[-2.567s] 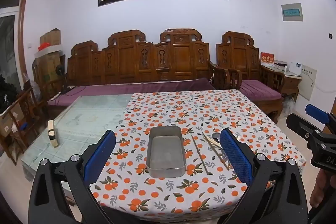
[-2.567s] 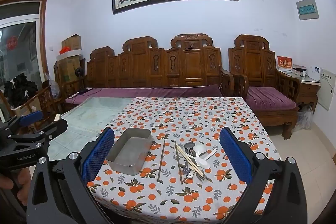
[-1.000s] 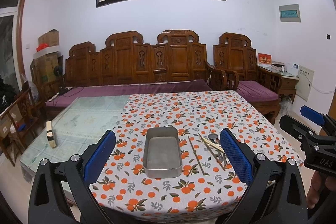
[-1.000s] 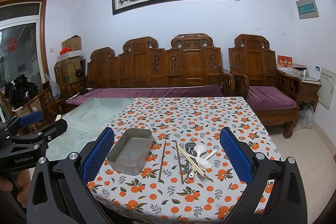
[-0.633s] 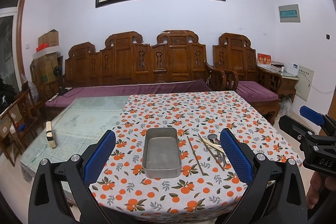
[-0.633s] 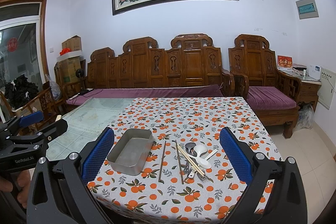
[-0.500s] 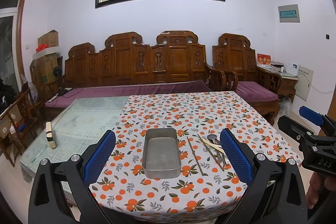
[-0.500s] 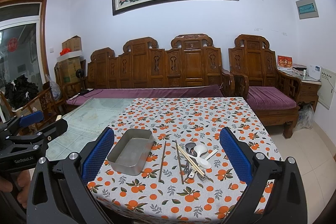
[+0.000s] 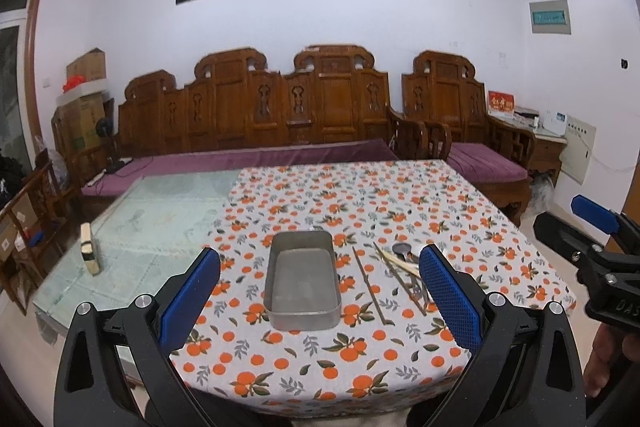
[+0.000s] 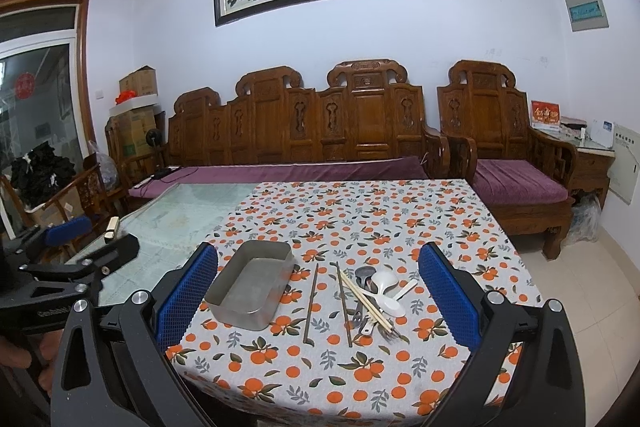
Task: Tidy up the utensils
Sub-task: 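Reach the right tool down and grasp a single brown chopstick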
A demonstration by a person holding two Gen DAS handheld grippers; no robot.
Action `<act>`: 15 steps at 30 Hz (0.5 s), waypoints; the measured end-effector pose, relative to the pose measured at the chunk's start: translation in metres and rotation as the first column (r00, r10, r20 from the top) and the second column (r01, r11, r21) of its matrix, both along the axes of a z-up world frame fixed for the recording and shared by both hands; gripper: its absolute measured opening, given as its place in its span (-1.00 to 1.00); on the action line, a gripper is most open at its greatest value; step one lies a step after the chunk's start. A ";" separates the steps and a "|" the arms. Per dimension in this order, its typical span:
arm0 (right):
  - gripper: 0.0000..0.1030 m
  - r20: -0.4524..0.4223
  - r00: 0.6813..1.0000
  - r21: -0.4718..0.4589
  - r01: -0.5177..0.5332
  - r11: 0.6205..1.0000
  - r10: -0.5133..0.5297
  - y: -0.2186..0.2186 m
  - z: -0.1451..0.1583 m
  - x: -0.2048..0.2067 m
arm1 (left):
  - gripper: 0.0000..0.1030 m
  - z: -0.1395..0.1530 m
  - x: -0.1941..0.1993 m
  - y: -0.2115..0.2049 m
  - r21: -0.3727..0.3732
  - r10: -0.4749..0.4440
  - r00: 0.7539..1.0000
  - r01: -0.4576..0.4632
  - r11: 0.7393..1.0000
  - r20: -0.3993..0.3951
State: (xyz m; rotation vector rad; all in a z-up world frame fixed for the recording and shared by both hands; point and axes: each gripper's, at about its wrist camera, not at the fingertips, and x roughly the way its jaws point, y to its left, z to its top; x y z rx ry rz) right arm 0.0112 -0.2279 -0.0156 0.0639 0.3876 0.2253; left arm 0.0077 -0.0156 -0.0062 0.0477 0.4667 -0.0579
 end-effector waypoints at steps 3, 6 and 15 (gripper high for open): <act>0.95 -0.016 1.000 0.002 -0.002 1.000 0.002 -0.002 -0.011 0.009 | 0.87 -0.014 0.009 0.000 -0.008 -0.006 0.999 0.006 1.000 -0.037; 0.95 -0.040 0.999 0.009 0.000 1.000 0.001 -0.008 -0.023 0.020 | 0.87 -0.026 0.017 0.001 -0.015 -0.010 0.998 0.009 1.000 -0.068; 0.91 -0.114 0.993 -0.007 -0.008 1.000 0.007 -0.017 -0.064 0.050 | 0.87 -0.055 0.043 0.004 -0.027 -0.018 0.989 0.014 1.000 -0.146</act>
